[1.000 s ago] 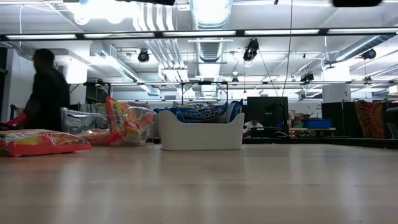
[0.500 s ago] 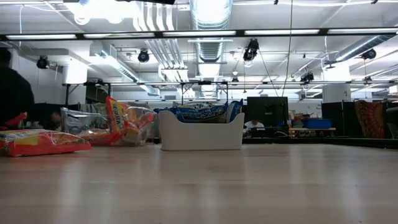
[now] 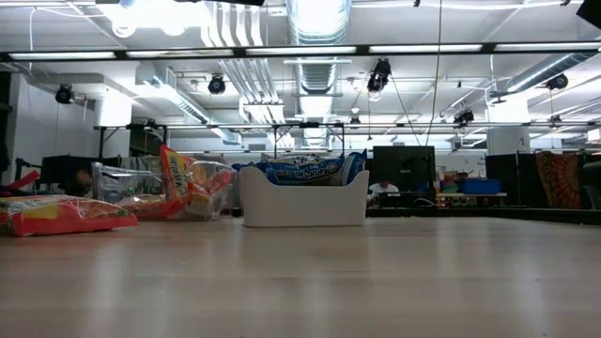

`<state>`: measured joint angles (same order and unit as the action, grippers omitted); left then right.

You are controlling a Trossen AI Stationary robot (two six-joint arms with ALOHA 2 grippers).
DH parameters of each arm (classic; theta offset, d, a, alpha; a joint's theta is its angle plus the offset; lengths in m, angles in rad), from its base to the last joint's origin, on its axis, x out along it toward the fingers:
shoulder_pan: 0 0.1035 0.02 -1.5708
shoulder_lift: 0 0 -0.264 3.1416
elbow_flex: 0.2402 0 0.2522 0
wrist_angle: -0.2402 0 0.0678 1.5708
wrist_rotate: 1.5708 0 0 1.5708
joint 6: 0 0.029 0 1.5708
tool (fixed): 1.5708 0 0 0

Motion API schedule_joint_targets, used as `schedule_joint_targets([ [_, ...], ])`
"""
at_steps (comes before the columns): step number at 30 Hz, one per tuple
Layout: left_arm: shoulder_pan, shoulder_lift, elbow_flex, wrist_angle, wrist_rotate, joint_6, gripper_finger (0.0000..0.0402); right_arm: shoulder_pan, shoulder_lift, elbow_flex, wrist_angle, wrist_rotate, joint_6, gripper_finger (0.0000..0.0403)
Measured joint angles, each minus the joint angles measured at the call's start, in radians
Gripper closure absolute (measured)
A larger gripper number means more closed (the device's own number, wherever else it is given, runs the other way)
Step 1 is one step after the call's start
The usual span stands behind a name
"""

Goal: Sort Maruchan noodles
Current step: Put the red noodle pack into the pink bin

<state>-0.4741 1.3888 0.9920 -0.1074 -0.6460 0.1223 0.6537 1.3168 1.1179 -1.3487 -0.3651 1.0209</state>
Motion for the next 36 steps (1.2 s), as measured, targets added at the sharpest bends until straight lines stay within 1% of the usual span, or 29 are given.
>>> schedule_joint_targets([
  [7, 0.0, 0.0, 0.0, 0.003, 0.0, -0.002, 0.0402, 0.0, 0.044, 0.002, -0.004, -0.001, 0.135, 0.0349],
  [12, 0.0, 0.0, 0.0, 0.003, 0.0, -0.003, 0.0402, 0.0, 0.032, 0.026, -0.01, 0.004, 0.151, 0.0349],
  [20, 0.0, 0.0, 0.0, 0.003, 0.0, -0.008, 0.0402, 0.0, 0.04, 0.04, -0.016, 0.179, 0.171, 0.0349],
  [27, 0.0, 0.0, 0.0, 0.003, 0.0, -0.009, 0.0402, 0.0, 0.078, 0.04, -0.006, 0.191, 0.191, 0.0346],
  [29, 0.0, 0.0, 0.0, 0.003, 0.0, -0.011, 0.0402, 0.0, 0.094, 0.04, -0.005, 0.186, 0.191, 0.0335],
  [32, 0.0, 0.0, 0.0, 0.003, 0.0, -0.011, 0.0402, 0.0, 0.112, 0.039, 0.001, 0.167, 0.186, 0.0304],
  [36, 0.0, 0.0, 0.0, 0.003, 0.0, -0.011, 0.0402, 0.0, 0.114, 0.039, 0.001, 0.098, 0.154, 0.0262],
])
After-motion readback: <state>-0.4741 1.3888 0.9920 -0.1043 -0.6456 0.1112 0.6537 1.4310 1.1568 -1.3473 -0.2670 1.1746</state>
